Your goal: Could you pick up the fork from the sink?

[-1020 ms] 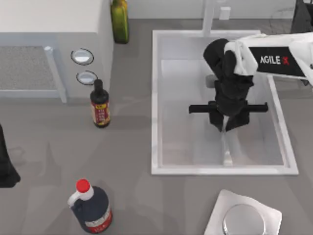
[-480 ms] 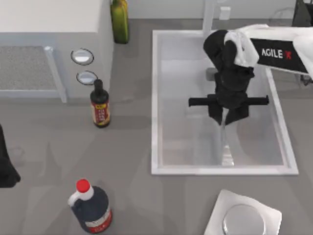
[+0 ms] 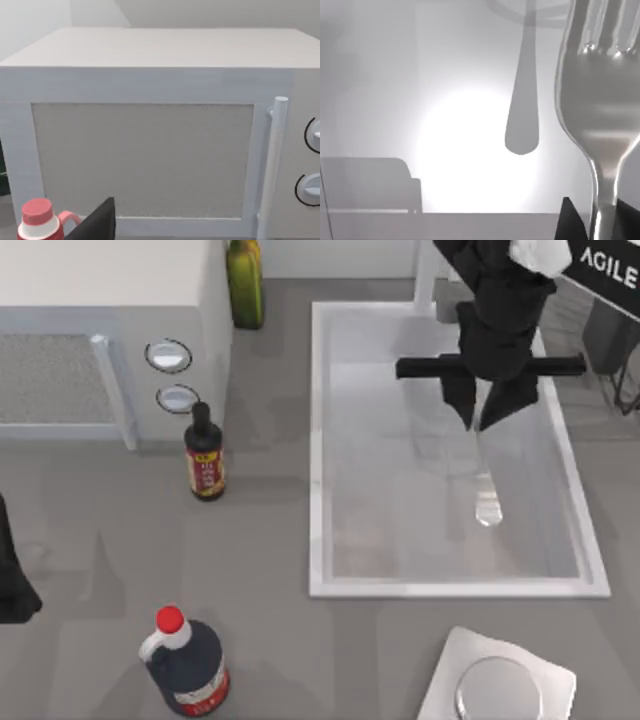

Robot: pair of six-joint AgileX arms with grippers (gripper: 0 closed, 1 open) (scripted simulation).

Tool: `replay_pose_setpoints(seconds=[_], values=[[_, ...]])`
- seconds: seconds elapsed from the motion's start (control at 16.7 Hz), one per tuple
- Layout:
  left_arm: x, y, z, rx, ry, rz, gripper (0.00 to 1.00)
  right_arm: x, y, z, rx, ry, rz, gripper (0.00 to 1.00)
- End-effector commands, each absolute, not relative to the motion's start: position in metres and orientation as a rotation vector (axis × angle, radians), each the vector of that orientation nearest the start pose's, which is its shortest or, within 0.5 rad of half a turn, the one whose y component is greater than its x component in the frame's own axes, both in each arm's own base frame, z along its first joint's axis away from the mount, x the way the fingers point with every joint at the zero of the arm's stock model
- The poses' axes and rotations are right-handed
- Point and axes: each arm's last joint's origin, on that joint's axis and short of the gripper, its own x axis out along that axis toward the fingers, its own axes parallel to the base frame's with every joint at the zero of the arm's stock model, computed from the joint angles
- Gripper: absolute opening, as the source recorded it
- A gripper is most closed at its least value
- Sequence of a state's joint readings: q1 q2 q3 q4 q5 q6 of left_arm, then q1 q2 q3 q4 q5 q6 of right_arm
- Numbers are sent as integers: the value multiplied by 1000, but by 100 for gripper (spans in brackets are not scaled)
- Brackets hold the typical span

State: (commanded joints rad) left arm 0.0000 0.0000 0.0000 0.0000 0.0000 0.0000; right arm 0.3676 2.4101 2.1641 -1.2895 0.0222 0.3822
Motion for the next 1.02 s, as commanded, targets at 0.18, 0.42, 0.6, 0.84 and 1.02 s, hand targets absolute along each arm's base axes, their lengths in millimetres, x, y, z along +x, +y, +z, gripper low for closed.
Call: replay_pose_setpoints(seconds=[0.18, 0.42, 0.6, 0.84, 1.02], values=[[106, -1, 160, 0, 0, 0, 100, 443, 176, 185, 2, 1525, -2, 0], [106, -1, 160, 0, 0, 0, 100, 443, 171, 186, 2, 1528, -2, 0], [106, -1, 160, 0, 0, 0, 100, 435, 132, 205, 0, 1537, -6, 0], [106, -1, 160, 0, 0, 0, 100, 394, 56, 246, 1, 1545, -9, 0], [106, -1, 160, 0, 0, 0, 100, 354, 10, 264, 4, 1558, -9, 0]])
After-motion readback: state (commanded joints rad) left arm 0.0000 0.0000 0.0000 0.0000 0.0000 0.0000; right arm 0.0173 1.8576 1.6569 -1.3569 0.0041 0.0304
